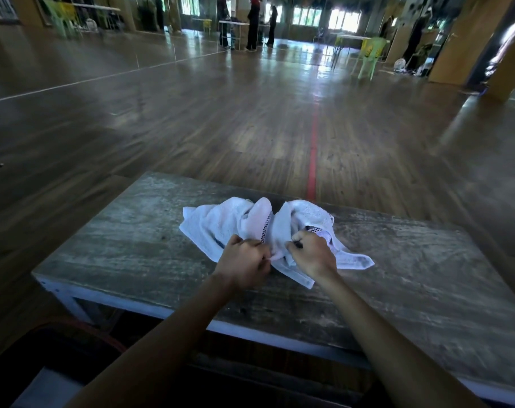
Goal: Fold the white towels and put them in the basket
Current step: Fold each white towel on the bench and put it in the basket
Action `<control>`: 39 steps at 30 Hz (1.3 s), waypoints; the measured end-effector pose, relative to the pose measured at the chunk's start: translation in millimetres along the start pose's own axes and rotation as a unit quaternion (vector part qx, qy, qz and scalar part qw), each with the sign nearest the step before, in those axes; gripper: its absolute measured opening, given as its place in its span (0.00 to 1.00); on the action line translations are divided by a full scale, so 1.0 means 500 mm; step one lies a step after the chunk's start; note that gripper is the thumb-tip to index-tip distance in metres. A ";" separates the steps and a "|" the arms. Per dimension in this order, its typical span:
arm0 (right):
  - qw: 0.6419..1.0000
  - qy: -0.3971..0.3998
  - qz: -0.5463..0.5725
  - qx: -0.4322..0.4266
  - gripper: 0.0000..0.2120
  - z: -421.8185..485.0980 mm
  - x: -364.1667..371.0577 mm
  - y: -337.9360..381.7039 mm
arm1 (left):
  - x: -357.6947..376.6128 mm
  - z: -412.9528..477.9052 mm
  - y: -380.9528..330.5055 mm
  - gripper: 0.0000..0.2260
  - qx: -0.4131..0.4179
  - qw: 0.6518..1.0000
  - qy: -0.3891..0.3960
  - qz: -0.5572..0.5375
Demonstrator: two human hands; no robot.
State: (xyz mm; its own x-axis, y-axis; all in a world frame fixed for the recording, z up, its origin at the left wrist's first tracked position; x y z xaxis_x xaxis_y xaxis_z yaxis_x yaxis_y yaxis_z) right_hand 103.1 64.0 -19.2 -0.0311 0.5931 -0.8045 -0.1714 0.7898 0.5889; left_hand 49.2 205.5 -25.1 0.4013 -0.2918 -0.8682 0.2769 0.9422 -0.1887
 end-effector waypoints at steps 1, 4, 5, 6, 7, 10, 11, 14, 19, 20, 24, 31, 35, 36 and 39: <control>1.000 0.002 0.003 -0.014 0.10 -0.014 -0.004 0.000 | -0.008 -0.009 -0.006 0.10 0.007 1.000 -0.002 -0.007; 0.998 -0.015 0.005 -0.055 0.04 -0.054 -0.031 -0.004 | -0.044 -0.015 -0.025 0.12 0.023 0.997 -0.061 -0.031; 0.997 -0.025 -0.004 -0.069 0.03 -0.066 -0.044 -0.004 | -0.058 -0.008 -0.032 0.14 0.028 0.995 -0.088 -0.032; 0.995 -0.037 -0.018 -0.086 0.02 -0.076 -0.059 -0.002 | -0.068 0.004 -0.040 0.16 0.033 0.994 -0.101 -0.029; 0.993 -0.052 -0.031 -0.105 0.02 -0.086 -0.075 0.003 | -0.077 0.019 -0.050 0.19 0.043 0.994 -0.099 -0.025; 0.982 -0.081 -0.062 -0.156 0.04 -0.105 -0.125 0.029 | -0.109 0.061 -0.093 0.20 0.111 0.990 -0.083 -0.015; 0.980 -0.082 -0.067 -0.168 0.05 -0.108 -0.142 0.039 | -0.121 0.074 -0.107 0.18 0.131 0.988 -0.078 -0.010; 0.975 -0.084 -0.066 -0.197 0.05 -0.112 -0.194 0.064 | -0.152 0.106 -0.129 0.11 0.147 0.988 -0.047 -0.029; 0.977 -0.104 -0.023 -0.186 0.01 -0.109 -0.281 0.080 | -0.225 0.143 -0.153 0.06 0.140 0.988 -0.032 -0.063; 0.977 -0.104 -0.001 -0.186 0.01 -0.107 -0.294 0.082 | -0.241 0.149 -0.157 0.05 0.139 0.987 -0.037 -0.066; 0.974 -0.069 0.080 -0.199 0.05 -0.105 -0.326 0.097 | -0.298 0.164 -0.168 0.05 0.134 0.988 -0.051 -0.065; 0.956 0.060 0.198 -0.209 0.07 -0.119 -0.337 0.125 | -0.390 0.170 -0.181 0.12 0.089 0.987 -0.011 -0.137; 0.959 0.076 0.179 -0.204 0.06 -0.123 -0.355 0.135 | -0.471 0.175 -0.176 0.12 0.081 0.989 -0.027 -0.124; 0.964 0.073 0.155 -0.203 0.07 -0.122 -0.364 0.137 | -0.491 0.176 -0.173 0.10 0.083 0.990 -0.033 -0.107; 0.975 0.050 0.090 -0.198 0.08 -0.114 -0.408 0.148 | -0.549 0.182 -0.165 0.05 0.108 0.992 -0.046 -0.039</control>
State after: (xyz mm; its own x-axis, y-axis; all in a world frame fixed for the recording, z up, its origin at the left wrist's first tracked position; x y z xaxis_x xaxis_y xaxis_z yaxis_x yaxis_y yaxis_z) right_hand 40.8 -7.3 184.1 -0.1889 0.6829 -0.7057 -0.5195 0.5403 0.6619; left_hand -4.3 192.8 270.7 0.4469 -0.3858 -0.8071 0.4865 0.8620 -0.1426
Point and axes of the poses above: each hand's wrist, its own z-axis towards the middle knuckle, its own x-axis out of the palm, y = z × x, the point moved 6 cm from there along z, towards the middle knuckle, and after that the axes turned 5 degrees about -y, right-handed, at the moved point
